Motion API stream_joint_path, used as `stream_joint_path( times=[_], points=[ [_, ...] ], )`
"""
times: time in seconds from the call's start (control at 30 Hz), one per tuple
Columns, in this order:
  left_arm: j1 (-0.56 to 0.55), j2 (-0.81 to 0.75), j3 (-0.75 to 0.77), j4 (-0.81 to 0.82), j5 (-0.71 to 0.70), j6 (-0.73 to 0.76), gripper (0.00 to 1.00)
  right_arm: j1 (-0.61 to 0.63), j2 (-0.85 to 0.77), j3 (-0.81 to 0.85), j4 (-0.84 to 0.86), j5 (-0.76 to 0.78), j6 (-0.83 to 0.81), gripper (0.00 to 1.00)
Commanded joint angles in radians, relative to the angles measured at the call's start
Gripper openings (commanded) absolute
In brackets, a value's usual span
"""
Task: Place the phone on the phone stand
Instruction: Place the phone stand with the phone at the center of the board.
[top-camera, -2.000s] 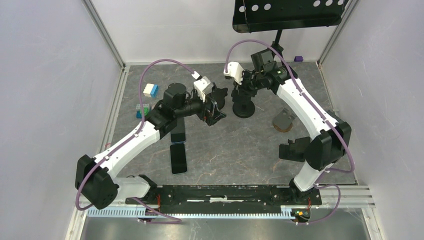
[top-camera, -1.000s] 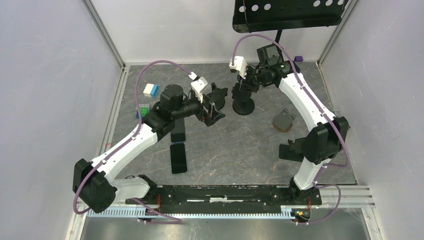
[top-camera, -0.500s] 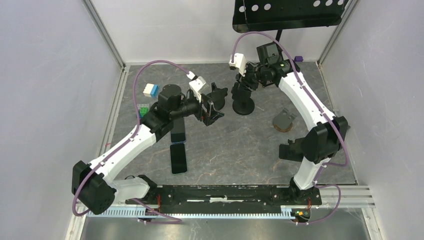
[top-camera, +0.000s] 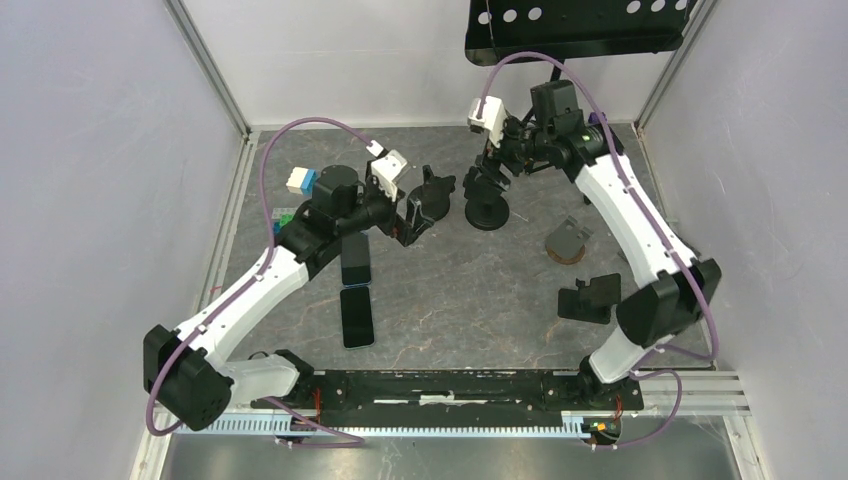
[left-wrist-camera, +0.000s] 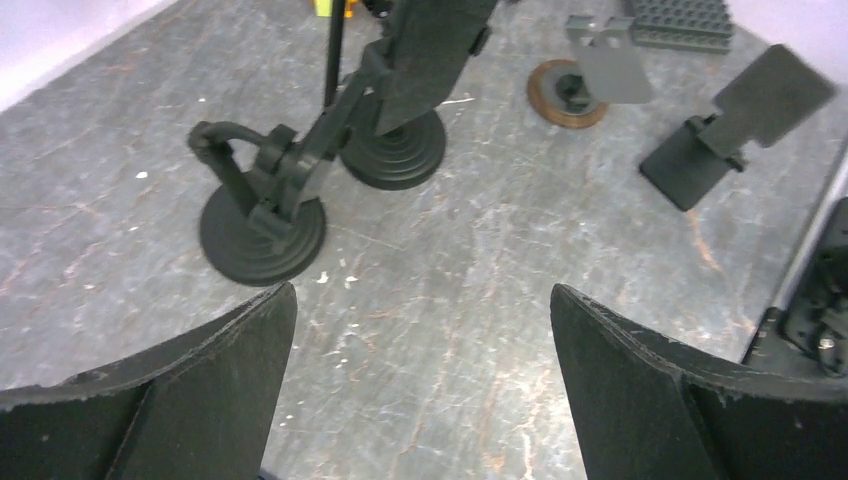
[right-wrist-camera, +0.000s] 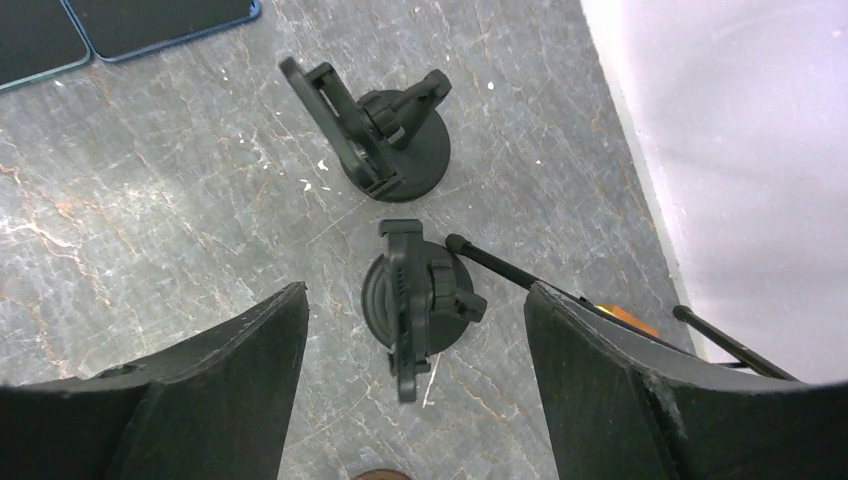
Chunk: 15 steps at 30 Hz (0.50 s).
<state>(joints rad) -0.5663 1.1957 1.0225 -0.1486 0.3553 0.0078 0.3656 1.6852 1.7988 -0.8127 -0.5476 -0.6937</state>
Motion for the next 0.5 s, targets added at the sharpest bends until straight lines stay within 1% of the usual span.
stream_joint_path(
  times=[0.0,0.07,0.2,0.37,0.47],
  points=[
    [0.029,-0.025,0.024,-0.029,-0.089,0.153,1.00,-0.001,-0.154,-0.100,0.083,-0.044,0.036,0.84],
    [0.036,-0.017,0.010,-0.007,-0.068,0.248,1.00,-0.001,-0.203,-0.165,0.113,-0.048,0.047,0.84],
    [0.049,0.063,0.062,0.001,-0.086,0.390,1.00,0.001,-0.277,-0.265,0.136,-0.058,0.061,0.85],
    [0.093,0.173,0.125,-0.018,0.042,0.479,1.00,0.001,-0.351,-0.369,0.150,-0.061,0.066,0.85],
    [0.110,0.200,0.123,-0.004,0.070,0.491,1.00,0.002,-0.394,-0.431,0.162,-0.058,0.066,0.85]
  ],
)
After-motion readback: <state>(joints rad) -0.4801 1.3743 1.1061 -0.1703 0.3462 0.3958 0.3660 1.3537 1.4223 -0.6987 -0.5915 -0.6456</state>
